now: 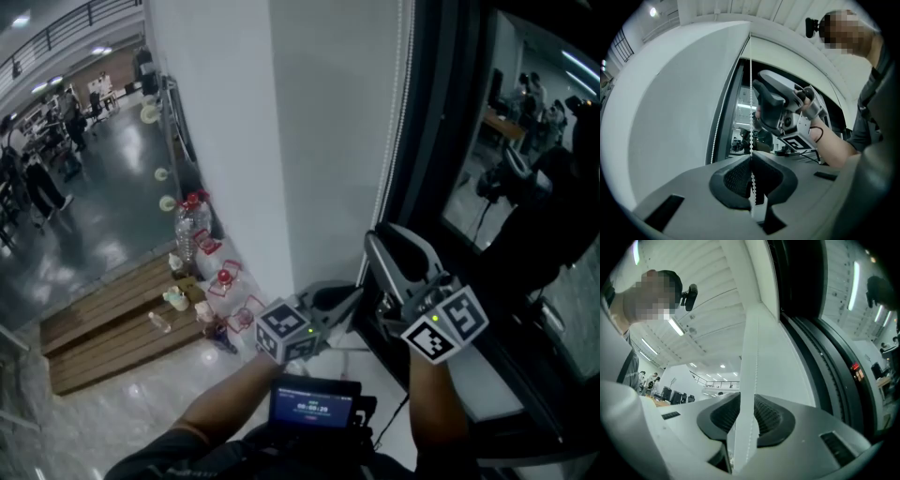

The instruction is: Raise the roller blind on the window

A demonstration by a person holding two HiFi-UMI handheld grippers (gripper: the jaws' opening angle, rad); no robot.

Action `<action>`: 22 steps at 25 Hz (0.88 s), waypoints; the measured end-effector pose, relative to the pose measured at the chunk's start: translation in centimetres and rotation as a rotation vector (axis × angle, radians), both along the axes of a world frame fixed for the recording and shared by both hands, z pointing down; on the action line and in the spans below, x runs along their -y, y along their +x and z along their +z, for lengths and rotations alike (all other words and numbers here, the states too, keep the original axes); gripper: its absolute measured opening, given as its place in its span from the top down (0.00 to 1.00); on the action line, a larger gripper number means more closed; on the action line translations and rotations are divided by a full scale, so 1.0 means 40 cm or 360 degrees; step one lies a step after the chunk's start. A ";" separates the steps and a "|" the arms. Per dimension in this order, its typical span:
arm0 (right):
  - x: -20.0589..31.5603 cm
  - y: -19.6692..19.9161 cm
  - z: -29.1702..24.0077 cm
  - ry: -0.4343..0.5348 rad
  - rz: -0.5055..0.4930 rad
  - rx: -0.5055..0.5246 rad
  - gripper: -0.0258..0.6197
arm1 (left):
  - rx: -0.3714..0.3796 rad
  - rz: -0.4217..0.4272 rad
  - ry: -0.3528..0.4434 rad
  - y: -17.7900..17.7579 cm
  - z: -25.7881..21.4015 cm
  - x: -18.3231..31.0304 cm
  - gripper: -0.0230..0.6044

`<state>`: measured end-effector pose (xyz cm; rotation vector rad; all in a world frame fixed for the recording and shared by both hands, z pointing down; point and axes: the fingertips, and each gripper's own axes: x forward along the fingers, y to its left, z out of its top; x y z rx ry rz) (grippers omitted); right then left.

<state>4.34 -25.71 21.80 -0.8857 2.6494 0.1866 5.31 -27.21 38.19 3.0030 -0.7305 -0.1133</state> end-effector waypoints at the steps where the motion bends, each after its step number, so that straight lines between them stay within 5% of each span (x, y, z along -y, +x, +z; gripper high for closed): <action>1: 0.003 -0.011 -0.012 0.0019 -0.0005 0.0005 0.79 | 0.0002 0.0003 -0.0009 0.002 0.003 -0.003 0.96; 5: 0.015 -0.019 -0.032 0.0046 0.0009 0.0055 0.96 | -0.0003 0.0003 -0.0008 0.002 0.007 -0.005 0.96; 13: 0.020 -0.046 0.001 -0.0001 -0.0035 -0.0003 0.97 | -0.0033 -0.0010 -0.0007 -0.013 -0.004 -0.003 0.96; 22: 0.023 -0.001 -0.034 0.0101 0.0145 0.0015 0.90 | -0.0050 0.0018 -0.0019 -0.010 -0.005 -0.009 0.96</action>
